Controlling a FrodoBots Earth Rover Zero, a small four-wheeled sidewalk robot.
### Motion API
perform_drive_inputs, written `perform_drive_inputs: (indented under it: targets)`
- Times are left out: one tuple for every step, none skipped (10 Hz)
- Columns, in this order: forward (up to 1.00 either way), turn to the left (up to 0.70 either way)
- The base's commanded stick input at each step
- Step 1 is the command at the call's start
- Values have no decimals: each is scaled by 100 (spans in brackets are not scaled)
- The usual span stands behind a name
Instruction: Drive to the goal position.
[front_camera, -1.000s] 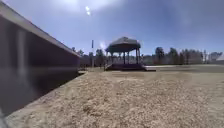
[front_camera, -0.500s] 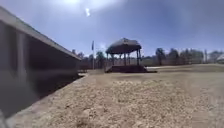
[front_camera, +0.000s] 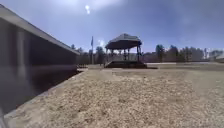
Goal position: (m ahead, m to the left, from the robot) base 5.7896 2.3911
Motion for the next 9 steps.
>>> perform_drive_inputs:
  targets:
    - [70,0]
    - [70,0]
    - [70,0]
    - [70,0]
    - [70,0]
    - [70,0]
    - [70,0]
    - [70,0]
    - [70,0]
